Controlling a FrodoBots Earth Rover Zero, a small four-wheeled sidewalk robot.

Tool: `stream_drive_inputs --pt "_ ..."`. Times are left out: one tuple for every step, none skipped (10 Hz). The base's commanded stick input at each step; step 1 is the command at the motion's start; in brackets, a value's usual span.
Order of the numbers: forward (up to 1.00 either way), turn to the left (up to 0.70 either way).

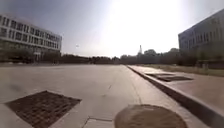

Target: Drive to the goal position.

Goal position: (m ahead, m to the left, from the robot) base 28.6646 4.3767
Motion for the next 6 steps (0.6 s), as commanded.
stream_drive_inputs --pt "0.7 0.0" --pt "0.7 0.0" --pt "0.7 0.0" --pt "0.7 0.0" --pt "0.7 0.0" --pt "0.7 0.0"
